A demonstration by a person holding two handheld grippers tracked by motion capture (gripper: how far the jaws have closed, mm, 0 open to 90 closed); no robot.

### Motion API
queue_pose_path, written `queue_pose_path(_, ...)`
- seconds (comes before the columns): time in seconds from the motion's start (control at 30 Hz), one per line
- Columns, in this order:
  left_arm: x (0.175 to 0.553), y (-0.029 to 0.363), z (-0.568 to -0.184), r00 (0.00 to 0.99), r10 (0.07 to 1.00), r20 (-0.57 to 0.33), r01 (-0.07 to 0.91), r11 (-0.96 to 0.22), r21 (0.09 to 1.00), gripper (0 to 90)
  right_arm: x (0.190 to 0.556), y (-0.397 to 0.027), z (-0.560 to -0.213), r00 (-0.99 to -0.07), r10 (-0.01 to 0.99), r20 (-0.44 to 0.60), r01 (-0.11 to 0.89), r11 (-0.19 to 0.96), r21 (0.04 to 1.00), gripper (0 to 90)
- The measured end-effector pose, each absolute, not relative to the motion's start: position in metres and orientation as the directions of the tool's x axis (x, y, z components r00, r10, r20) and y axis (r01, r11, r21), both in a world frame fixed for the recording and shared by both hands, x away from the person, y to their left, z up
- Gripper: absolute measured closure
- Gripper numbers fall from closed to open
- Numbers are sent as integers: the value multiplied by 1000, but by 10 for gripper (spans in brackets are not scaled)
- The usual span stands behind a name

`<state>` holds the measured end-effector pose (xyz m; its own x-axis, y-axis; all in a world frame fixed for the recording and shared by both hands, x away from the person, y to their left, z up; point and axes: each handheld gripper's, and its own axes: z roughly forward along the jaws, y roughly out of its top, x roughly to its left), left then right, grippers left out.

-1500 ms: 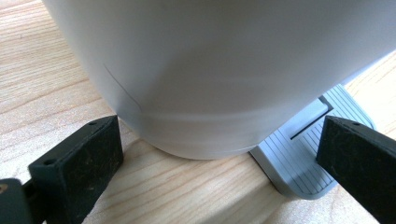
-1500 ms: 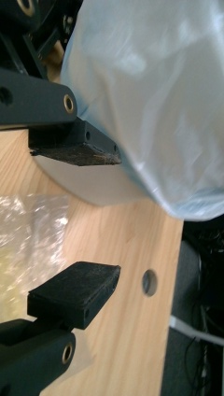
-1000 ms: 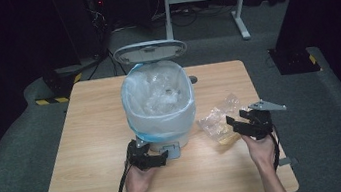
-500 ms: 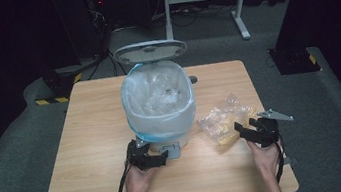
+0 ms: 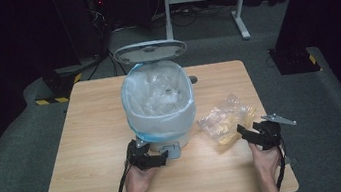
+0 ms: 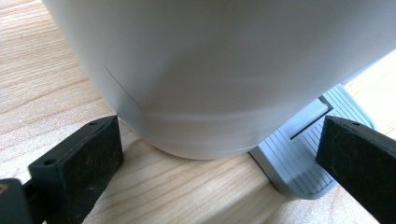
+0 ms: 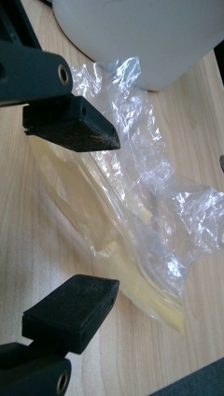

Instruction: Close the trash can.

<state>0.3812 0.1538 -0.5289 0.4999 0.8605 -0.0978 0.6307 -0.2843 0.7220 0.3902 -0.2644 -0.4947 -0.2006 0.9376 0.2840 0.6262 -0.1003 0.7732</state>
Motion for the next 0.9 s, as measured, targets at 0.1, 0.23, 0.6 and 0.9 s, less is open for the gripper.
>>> queue_pose_path(0.1,381,154,-529,500,861,-97,631,-285,722,5,393,-265,-499,-184,937,297,633,-118,765,279)
queue_pose_path(0.23,381,154,-529,500,861,-96,630,-285,722,5,396,-265,-504,-167,937,307,647,-131,751,288)
queue_pose_path(0.6,381,154,-529,499,861,-96,630,-285,722,5,403,-267,-509,-135,927,349,656,-180,733,301)
queue_pose_path(0.9,381,154,-529,499,861,-96,630,-285,722,4,403,-265,-508,-126,928,350,640,-193,743,264)
